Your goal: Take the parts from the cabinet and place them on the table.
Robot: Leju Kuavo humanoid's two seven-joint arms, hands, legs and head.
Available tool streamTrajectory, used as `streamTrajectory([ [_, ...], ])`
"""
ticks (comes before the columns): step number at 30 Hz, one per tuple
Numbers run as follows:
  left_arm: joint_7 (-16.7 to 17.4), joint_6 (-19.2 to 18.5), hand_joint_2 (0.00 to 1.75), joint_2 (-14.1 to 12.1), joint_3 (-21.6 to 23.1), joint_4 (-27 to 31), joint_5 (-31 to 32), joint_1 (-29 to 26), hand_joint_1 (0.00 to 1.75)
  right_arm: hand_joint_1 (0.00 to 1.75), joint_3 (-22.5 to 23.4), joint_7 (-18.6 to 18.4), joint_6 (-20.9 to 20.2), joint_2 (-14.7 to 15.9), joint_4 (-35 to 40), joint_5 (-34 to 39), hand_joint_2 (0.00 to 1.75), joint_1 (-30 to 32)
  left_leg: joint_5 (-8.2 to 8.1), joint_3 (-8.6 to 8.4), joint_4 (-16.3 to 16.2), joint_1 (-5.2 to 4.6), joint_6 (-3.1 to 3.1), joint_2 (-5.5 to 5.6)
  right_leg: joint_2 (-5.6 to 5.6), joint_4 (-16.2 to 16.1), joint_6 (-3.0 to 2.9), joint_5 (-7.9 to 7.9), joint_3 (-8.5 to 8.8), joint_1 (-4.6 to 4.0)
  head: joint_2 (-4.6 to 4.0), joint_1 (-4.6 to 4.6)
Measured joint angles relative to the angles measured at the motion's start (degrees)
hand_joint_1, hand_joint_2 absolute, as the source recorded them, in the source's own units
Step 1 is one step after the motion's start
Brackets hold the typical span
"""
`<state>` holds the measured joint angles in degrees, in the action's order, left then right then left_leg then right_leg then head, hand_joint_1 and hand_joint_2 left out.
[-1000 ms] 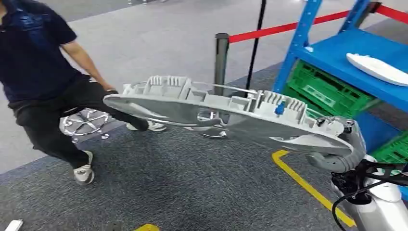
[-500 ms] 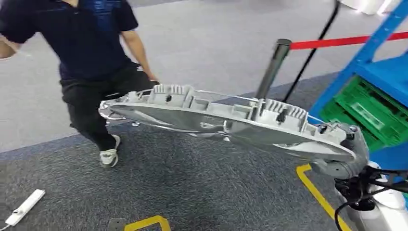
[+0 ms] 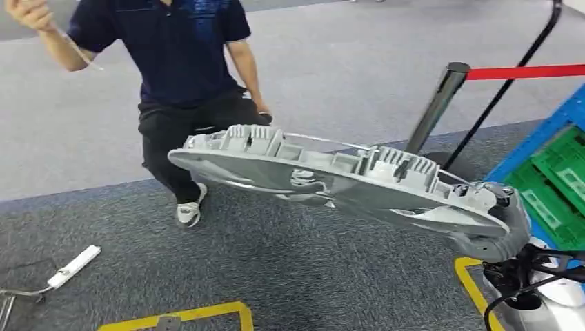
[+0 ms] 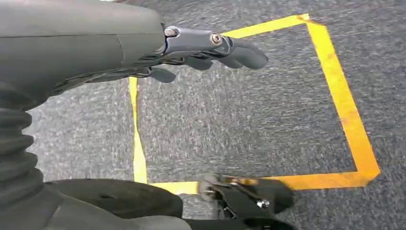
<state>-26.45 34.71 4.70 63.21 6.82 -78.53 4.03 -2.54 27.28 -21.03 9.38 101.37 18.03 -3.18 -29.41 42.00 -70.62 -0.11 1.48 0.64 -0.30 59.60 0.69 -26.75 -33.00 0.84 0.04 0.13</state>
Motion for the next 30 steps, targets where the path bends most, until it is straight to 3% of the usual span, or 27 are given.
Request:
streamTrajectory([
  [1,-0.2,-0.1,1.75,0.0,0.2,0.0,0.0,0.0,0.00,1.75,0.0,-0.1,0.1,0.0,0.0,0.0,1.75,-0.2,-1.27,1.86,-4.0,0.00,-0.05,-0.02,-0.81,0.0,-0.04,-0.03,-0.01,-0.07,0.00,-0.02],
  [2,-0.4,-0.1,1.75,0.0,0.3,0.0,-0.1,0.0,0.00,1.75,0.0,-0.3,0.2,0.0,-0.1,0.0,1.75,-0.4,-1.35,2.43,-5.2,0.00,-0.11,-0.02,-1.44,0.0,-0.07,-0.04,-0.01,-0.17,0.00,0.00],
  [3,-0.7,-0.2,1.75,0.0,0.2,0.0,-0.4,0.0,0.00,1.75,0.0,-0.3,0.3,0.0,-0.2,-0.1,1.75,-0.9,0.08,1.68,-3.8,-0.04,-0.33,-0.03,-2.29,0.0,-0.08,-0.06,0.00,-0.28,0.00,0.00],
  [5,-0.9,-0.3,1.75,-0.2,0.2,0.0,-0.6,0.1,0.00,1.75,0.0,-0.4,0.4,0.0,-0.3,0.0,1.75,-1.7,4.74,-3.24,5.2,-0.40,-1.02,-1.00,-3.65,0.0,-0.09,-0.14,0.17,-0.37,0.00,0.04],
  [6,-1.0,-0.3,1.75,-0.2,0.3,0.0,-0.6,0.1,0.00,1.75,0.0,-0.5,0.4,0.0,-0.3,-0.1,1.75,-2.0,6.11,-5.53,9.2,-0.71,-1.36,-2.62,-4.11,0.0,-0.06,-0.19,0.28,-0.38,0.00,-0.02],
  [7,-1.0,-0.4,1.75,-0.3,0.3,0.0,-0.4,0.4,0.00,1.75,0.0,-0.7,0.5,0.0,-0.3,-0.1,1.75,-2.3,5.85,-7.24,12.7,-1.47,-1.51,-5.49,-4.75,0.2,0.20,-0.44,0.22,-0.84,0.00,0.00],
  [10,-0.8,-0.7,1.75,-0.6,0.3,0.0,-0.1,0.7,0.00,1.75,-0.1,-1.2,1.3,-0.1,-0.8,-0.4,1.75,-3.6,5.92,-6.70,13.2,-1.71,-2.25,-3.48,-6.67,-0.3,0.83,-0.44,0.36,-0.81,0.00,0.13],
  [11,-0.6,-0.7,1.75,-0.8,0.3,0.0,0.0,0.7,0.00,1.75,-0.2,-1.3,1.6,-0.2,-0.9,-0.4,1.75,-3.8,6.19,-6.97,13.8,-1.57,-2.64,-2.61,-7.45,-0.3,1.28,-0.67,0.73,-0.93,0.00,0.13],
  [12,-0.2,-0.7,1.75,-0.9,0.3,0.0,-0.1,0.6,0.00,1.75,-0.2,-1.3,2.0,-0.2,-0.9,-0.4,1.75,-3.8,6.54,-7.41,14.2,-1.14,-2.87,-2.10,-5.45,0.4,1.64,-1.21,0.34,-0.55,0.00,0.26],
  [13,-0.1,-0.6,1.75,-1.0,0.3,0.0,0.0,0.7,0.00,1.75,-0.2,-1.3,2.0,-0.2,-0.9,-0.5,1.75,-3.9,6.57,-7.48,14.2,-0.95,-3.12,-1.45,-2.44,2.5,1.75,-2.67,-0.50,-0.50,0.00,0.26],
  [14,0.0,-0.7,1.75,-1.1,0.3,0.0,0.0,0.8,0.00,1.75,-0.2,-1.3,2.1,-0.2,-1.0,-0.4,1.75,-3.8,6.61,-7.46,14.2,-0.84,-3.33,-0.81,-0.78,6.5,1.82,-4.66,-2.35,-0.45,0.00,0.46],
  [15,0.0,-0.7,1.75,-1.1,0.3,0.0,0.0,0.9,0.00,1.75,-0.1,-1.3,2.2,-0.2,-1.1,-0.4,1.75,-3.8,6.60,-7.45,14.2,-0.83,-3.43,-0.03,0.07,11.9,1.95,-6.93,-5.05,-0.44,0.02,0.77],
  [16,0.1,-0.7,1.75,-1.0,0.3,0.0,0.0,0.9,0.00,1.75,-0.1,-1.4,2.2,-0.2,-1.1,-0.5,1.75,-3.7,6.60,-7.41,14.1,-0.83,-3.44,0.85,0.22,16.1,2.07,-8.31,-7.39,-0.45,0.00,0.74],
  [17,0.1,-0.7,1.75,-1.0,0.3,0.0,0.0,0.9,0.00,1.75,-0.1,-1.4,2.2,-0.2,-1.3,-0.5,1.75,-3.7,6.60,-7.44,14.1,-0.83,-3.44,1.53,0.22,17.9,2.09,-8.31,-8.55,-0.44,0.00,0.74],
  [18,0.1,-0.7,1.75,-1.1,0.3,0.0,0.0,0.8,0.00,1.75,-0.2,-1.4,2.2,-0.2,-1.4,-0.5,1.75,-3.7,6.60,-7.50,14.1,-0.76,-3.42,2.48,0.22,16.5,2.12,-6.64,-8.39,-0.40,0.00,0.72],
  [19,0.2,-0.7,1.75,-1.1,0.3,0.0,0.0,0.8,0.00,1.75,-0.2,-1.4,2.1,-0.2,-1.4,-0.5,1.75,-3.7,6.60,-7.55,14.0,-0.66,-3.36,3.21,0.28,13.2,2.15,-4.34,-7.08,-0.30,0.00,0.76],
  [20,0.2,-0.7,1.75,-1.1,0.3,0.0,0.0,0.8,0.00,1.75,-0.1,-1.4,2.1,-0.2,-1.4,-0.5,1.75,-3.7,6.52,-7.62,13.8,-0.46,-3.16,4.09,0.83,7.6,2.28,-1.15,-4.51,-0.06,0.00,0.70],
  [21,0.2,-0.7,1.75,-1.1,0.3,0.0,0.0,0.9,0.00,1.75,-0.2,-1.4,2.2,-0.2,-1.4,-0.5,1.75,-3.8,6.33,-7.62,13.6,-0.28,-2.78,4.83,2.74,2.3,2.73,1.29,-2.01,0.43,0.00,0.77],
  [22,0.2,-0.7,1.75,-1.2,0.3,0.0,0.0,0.9,0.00,1.75,-0.2,-1.4,2.2,-0.2,-1.5,-0.4,1.75,-3.7,6.24,-7.31,13.3,-0.53,-2.26,5.49,5.92,0.6,3.06,0.17,-1.04,0.82,0.00,0.79],
  [23,0.5,-0.7,1.75,-1.3,0.4,0.0,0.1,1.0,0.00,1.75,-0.1,-1.4,2.2,-0.2,-1.5,-0.3,1.75,-3.6,6.48,-6.79,13.0,-0.41,-1.97,6.17,5.50,0.2,2.42,0.40,-0.64,0.78,0.02,0.74],
  [26,0.9,-0.5,1.75,-1.4,0.7,0.0,0.0,0.4,0.00,1.75,-0.3,-1.5,2.4,-0.2,-1.5,-0.3,1.75,-3.6,7.09,-6.33,13.5,0.05,-0.96,7.77,3.84,0.3,1.33,0.67,-0.89,0.32,0.00,0.74],
  [27,1.0,-0.5,1.75,-1.4,0.7,0.0,0.0,0.3,0.00,1.75,-0.3,-1.5,2.5,-0.2,-1.5,-0.2,1.75,-3.7,6.69,-6.11,13.0,0.01,-0.84,6.51,2.95,0.0,0.79,0.86,-0.70,0.56,0.00,0.77],
  [28,1.0,-0.5,1.75,-1.4,0.7,0.0,0.0,0.3,0.00,1.75,-0.4,-1.5,2.5,-0.2,-1.5,-0.1,1.75,-3.8,5.34,-5.23,11.2,-0.43,-0.56,3.19,2.37,-0.1,0.34,0.80,-0.59,0.41,0.00,0.22],
  [29,1.0,-0.5,1.75,-1.3,0.8,0.0,0.0,0.5,0.00,1.75,-0.4,-1.5,2.6,-0.2,-1.5,-0.1,1.75,-3.8,3.15,-3.28,7.3,-0.37,-0.32,1.34,1.57,-0.1,-0.03,0.76,-0.59,0.20,0.00,0.15],
  [30,0.9,-0.5,1.75,-1.3,0.8,0.0,-0.1,0.6,0.00,1.75,-0.4,-1.5,2.6,-0.2,-1.6,0.0,1.75,-3.8,1.26,-1.32,3.2,-0.27,-0.19,0.55,0.84,-0.1,-0.12,0.71,-0.60,0.04,0.00,0.15],
])
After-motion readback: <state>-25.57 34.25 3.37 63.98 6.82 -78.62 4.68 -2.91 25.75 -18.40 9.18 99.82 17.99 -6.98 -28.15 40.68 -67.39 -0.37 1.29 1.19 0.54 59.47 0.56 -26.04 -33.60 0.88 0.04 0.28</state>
